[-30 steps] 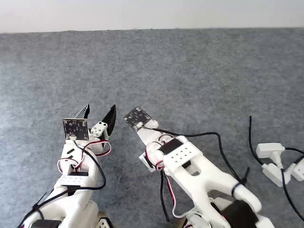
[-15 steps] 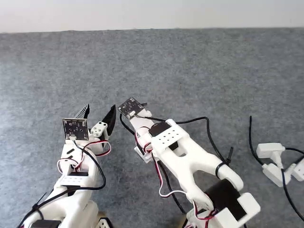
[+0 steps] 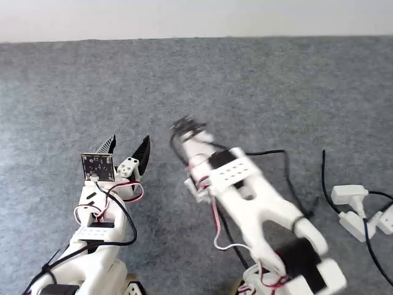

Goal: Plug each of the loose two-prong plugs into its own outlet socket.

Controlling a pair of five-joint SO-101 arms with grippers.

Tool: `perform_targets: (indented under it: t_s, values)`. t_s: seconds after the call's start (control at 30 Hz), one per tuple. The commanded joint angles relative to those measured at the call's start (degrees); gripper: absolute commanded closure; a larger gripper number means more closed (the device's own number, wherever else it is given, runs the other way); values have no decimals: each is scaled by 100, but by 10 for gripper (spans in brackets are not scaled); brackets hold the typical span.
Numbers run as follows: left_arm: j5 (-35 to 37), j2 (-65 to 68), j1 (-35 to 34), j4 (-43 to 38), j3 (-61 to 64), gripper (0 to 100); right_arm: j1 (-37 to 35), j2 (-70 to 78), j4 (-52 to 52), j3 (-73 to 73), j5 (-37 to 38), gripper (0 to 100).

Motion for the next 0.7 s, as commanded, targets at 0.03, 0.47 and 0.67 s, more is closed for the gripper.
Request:
perform_targets:
  t_s: [0.03,0.47,0.67]
  values:
    - [-44,-105,-18,44,-189,725,1174,-884,84,132,-185,990]
    - [-26,-105,-9,1662,-892,725,4963,-1209,-127,-114,-158,990]
    - [-9,-105,18,1662,-892,725,6158,-453,-831,0,-158,989]
